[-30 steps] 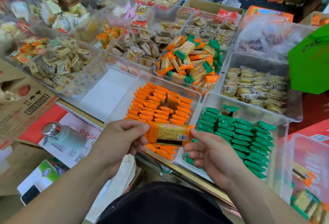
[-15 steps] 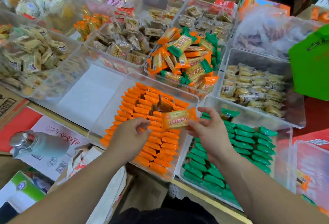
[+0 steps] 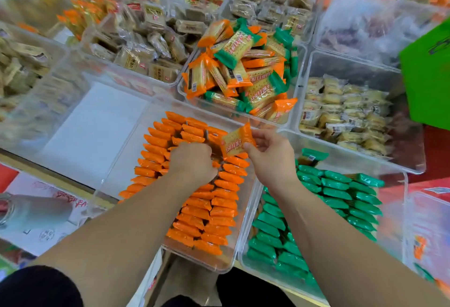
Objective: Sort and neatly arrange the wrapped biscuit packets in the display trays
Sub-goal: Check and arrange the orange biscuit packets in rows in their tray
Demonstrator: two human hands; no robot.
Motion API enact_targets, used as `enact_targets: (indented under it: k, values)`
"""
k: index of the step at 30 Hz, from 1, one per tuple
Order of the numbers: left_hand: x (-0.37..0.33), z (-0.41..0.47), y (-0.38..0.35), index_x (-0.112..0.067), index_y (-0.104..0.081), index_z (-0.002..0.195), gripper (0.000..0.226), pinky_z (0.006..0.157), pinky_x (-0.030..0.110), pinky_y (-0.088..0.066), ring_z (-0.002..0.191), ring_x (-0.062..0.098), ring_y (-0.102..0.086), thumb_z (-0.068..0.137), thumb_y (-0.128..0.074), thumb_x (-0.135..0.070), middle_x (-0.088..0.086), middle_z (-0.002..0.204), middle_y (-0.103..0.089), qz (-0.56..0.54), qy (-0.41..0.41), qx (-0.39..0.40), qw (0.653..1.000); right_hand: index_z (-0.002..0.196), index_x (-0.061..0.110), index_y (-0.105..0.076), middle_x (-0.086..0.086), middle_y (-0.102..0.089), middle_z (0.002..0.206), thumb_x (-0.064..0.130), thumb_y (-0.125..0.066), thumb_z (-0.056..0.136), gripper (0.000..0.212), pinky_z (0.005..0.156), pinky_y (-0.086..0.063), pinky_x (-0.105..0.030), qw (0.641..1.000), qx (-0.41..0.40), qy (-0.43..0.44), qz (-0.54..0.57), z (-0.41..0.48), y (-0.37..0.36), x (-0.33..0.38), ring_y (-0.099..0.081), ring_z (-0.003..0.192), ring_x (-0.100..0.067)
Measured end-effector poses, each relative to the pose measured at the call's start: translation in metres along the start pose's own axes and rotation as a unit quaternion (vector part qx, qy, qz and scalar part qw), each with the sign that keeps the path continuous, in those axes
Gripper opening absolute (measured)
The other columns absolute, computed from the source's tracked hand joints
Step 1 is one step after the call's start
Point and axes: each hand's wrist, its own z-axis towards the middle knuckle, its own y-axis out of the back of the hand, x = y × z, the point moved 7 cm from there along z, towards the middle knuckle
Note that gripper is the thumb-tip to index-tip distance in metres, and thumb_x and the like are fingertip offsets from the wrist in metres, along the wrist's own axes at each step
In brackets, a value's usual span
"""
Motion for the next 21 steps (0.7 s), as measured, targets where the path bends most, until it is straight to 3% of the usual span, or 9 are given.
enact_targets:
  k: [4,9,13,15,17,19,21]
  values:
    - [-0.009,0.008,-0.003,-0.023,-0.072,0.108,0.024,0.081,0.038,-0.053,0.103,0.03,-0.065,0.092,-0.061,-0.037,0.005,0.106,-0.071,0.012,-0.009,-0.017,1.0,0.116,0.019,-0.071,0.025,-0.062,0.087,0.012,-0.072,0.09,0.027,0.08,-0.053,-0.018,1.0,0.008,0.019,-0.005,-0.003,0.0,0.0,-0.06,0.082,0.011]
    - [-0.009,0.006,0.004,-0.023,-0.074,0.101,0.021,0.067,0.036,-0.053,0.089,0.029,-0.065,0.097,-0.058,-0.035,0.004,0.093,-0.071,-0.006,-0.047,-0.086,0.995,0.117,0.017,-0.072,0.017,-0.066,0.092,0.012,-0.071,0.091,0.027,0.081,-0.054,-0.02,0.999,0.009,0.041,-0.033,-0.003,-0.002,0.005,-0.064,0.085,0.0]
    - [0.013,-0.006,0.022,-0.022,-0.075,0.092,0.019,0.052,0.03,-0.031,0.078,0.03,-0.06,0.096,-0.059,-0.029,0.007,0.084,-0.069,-0.049,-0.053,-0.125,0.99,0.121,0.014,-0.07,0.012,-0.065,0.095,0.015,-0.069,0.093,0.028,0.084,-0.054,-0.026,0.997,0.014,0.049,-0.053,-0.001,-0.007,0.011,-0.063,0.09,-0.007]
    - [0.028,-0.019,0.033,-0.023,-0.076,0.089,0.017,0.051,0.03,-0.027,0.074,0.027,-0.056,0.094,-0.061,-0.028,0.005,0.081,-0.068,-0.089,-0.045,-0.152,0.983,0.122,0.012,-0.07,0.012,-0.064,0.095,0.015,-0.068,0.094,0.028,0.086,-0.054,-0.028,0.997,0.014,0.051,-0.05,0.001,-0.009,0.016,-0.062,0.091,-0.007]
    - [0.04,-0.033,0.042,-0.024,-0.077,0.088,0.014,0.055,0.031,-0.034,0.073,0.025,-0.054,0.093,-0.064,-0.026,0.003,0.08,-0.069,-0.147,-0.036,-0.173,0.973,0.118,0.013,-0.071,0.01,-0.069,0.096,0.015,-0.068,0.093,0.026,0.087,-0.058,-0.035,0.999,0.02,0.038,-0.031,0.003,-0.01,0.018,-0.066,0.092,-0.01]
    - [0.05,-0.047,0.05,-0.024,-0.078,0.09,0.01,0.062,0.032,-0.04,0.078,0.026,-0.06,0.092,-0.068,-0.026,0.002,0.082,-0.072,-0.199,-0.025,-0.195,0.96,0.107,0.019,-0.074,0.005,-0.075,0.093,0.011,-0.067,0.092,0.018,0.084,-0.06,-0.042,0.998,0.03,-0.006,0.051,0.004,-0.009,0.015,-0.072,0.089,-0.014]
    - [0.06,-0.06,0.056,-0.023,-0.079,0.091,0.009,0.067,0.029,-0.039,0.079,0.021,-0.061,0.091,-0.07,-0.025,-0.001,0.085,-0.073,-0.238,-0.015,-0.217,0.947,0.092,0.029,-0.074,0.004,-0.077,0.087,0.005,-0.066,0.092,0.026,0.081,-0.062,-0.039,0.988,0.032,-0.044,0.142,0.003,-0.004,0.016,-0.074,0.086,-0.014]
